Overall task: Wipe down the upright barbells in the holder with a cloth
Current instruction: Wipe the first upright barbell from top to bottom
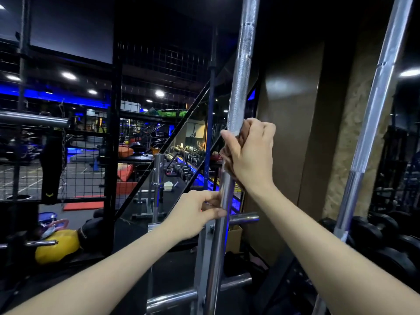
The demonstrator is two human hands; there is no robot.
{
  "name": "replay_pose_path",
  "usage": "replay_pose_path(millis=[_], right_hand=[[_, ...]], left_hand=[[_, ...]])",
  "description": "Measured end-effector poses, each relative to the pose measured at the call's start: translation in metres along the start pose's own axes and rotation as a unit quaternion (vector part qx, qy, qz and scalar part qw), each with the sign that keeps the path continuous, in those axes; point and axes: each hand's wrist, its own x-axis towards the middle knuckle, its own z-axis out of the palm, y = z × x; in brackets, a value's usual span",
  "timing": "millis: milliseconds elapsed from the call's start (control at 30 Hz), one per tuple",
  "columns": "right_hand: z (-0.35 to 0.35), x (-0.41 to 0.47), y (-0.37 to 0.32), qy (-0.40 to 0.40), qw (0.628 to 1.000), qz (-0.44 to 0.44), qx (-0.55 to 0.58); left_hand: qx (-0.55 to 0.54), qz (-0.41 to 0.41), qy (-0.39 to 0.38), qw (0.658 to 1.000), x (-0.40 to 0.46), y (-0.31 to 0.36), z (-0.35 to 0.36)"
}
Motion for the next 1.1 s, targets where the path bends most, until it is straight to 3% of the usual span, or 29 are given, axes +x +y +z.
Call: replay_pose_path(millis=[100, 267, 433, 533, 700, 867, 967, 1100], right_hand=[[0.005, -0.018, 0.009, 0.010, 1.000, 0.007, 0.022], [0.008, -0.075, 0.032, -0.080, 0.996, 0.007, 0.033], [0.005, -0.017, 0.006, -0.014, 1.000, -0.016, 0.019], [0.011, -0.028, 0.007, 0.007, 0.999, -0.016, 0.031], [0.016, -0.080, 0.029, -0.079, 0.997, 0.011, 0.015], [-0.005, -0.078, 0.036, -0.126, 0.990, 0.018, 0.059], [-0.031, -0.067, 0.037, -0.096, 0.986, 0.007, 0.135], [-0.066, -0.035, 0.035, -0.072, 0.964, 0.025, 0.257]], left_hand=[[-0.021, 0.001, 0.005, 1.000, 0.000, -0.001, 0.002], [-0.020, 0.003, 0.013, 1.000, -0.001, -0.005, -0.001], [-0.044, -0.025, 0.004, 0.999, -0.001, -0.005, -0.003], [-0.052, -0.021, 0.003, 0.998, -0.005, -0.005, -0.003], [-0.021, -0.004, 0.011, 1.000, -0.009, 0.005, -0.002], [0.067, -0.018, 0.021, 0.997, -0.017, 0.020, 0.002], [0.078, -0.021, 0.110, 0.991, -0.021, 0.035, 0.001], [0.119, 0.033, 0.269, 0.955, -0.014, 0.076, -0.007]])
